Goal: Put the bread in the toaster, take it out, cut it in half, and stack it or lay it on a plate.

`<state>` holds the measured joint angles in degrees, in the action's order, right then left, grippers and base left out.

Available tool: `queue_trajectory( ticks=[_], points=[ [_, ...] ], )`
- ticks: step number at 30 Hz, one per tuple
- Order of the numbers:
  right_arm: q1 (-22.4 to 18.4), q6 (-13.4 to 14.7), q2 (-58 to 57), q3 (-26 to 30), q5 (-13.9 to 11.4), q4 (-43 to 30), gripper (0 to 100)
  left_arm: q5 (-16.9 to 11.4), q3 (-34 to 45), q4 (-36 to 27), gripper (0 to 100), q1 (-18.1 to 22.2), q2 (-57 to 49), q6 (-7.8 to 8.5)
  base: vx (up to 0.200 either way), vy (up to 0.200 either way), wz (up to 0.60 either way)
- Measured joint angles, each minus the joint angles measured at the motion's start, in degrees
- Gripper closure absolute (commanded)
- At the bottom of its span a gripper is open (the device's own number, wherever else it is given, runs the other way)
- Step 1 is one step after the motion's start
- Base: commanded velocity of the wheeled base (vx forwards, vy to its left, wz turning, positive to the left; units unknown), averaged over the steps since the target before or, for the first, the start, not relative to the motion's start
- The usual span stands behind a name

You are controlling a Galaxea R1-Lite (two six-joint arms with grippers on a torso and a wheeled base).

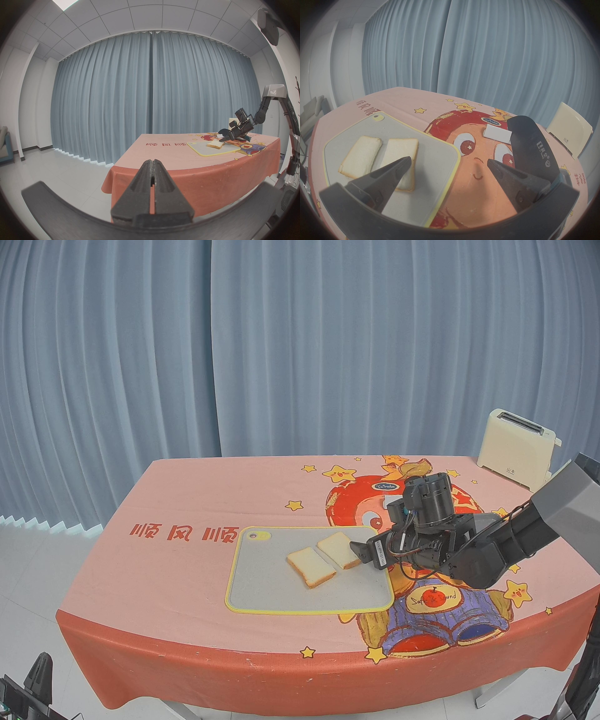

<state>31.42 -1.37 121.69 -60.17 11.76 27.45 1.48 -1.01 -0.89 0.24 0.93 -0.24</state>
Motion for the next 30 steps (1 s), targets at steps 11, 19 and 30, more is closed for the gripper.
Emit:
queue_trajectory(
  ticks=[11, 19, 30],
  points=[
    [0.0, 0.0, 0.6, 0.4, 0.1, 0.2, 100, 0.0, 0.0, 0.0, 100, 0.0, 0.0, 0.00, 0.000, 0.000, 0.00],
    [0.0, -0.6, 0.9, 1.2, 0.1, 0.2, 100, 0.0, 0.0, 0.0, 100, 0.0, 0.0, 0.00, 0.000, 0.000, 0.00],
    [0.1, -0.6, 0.1, 0.9, 0.3, -0.2, 100, 0.0, 0.0, 0.0, 100, 0.0, 0.0, 0.00, 0.000, 0.000, 0.00]
  ],
)
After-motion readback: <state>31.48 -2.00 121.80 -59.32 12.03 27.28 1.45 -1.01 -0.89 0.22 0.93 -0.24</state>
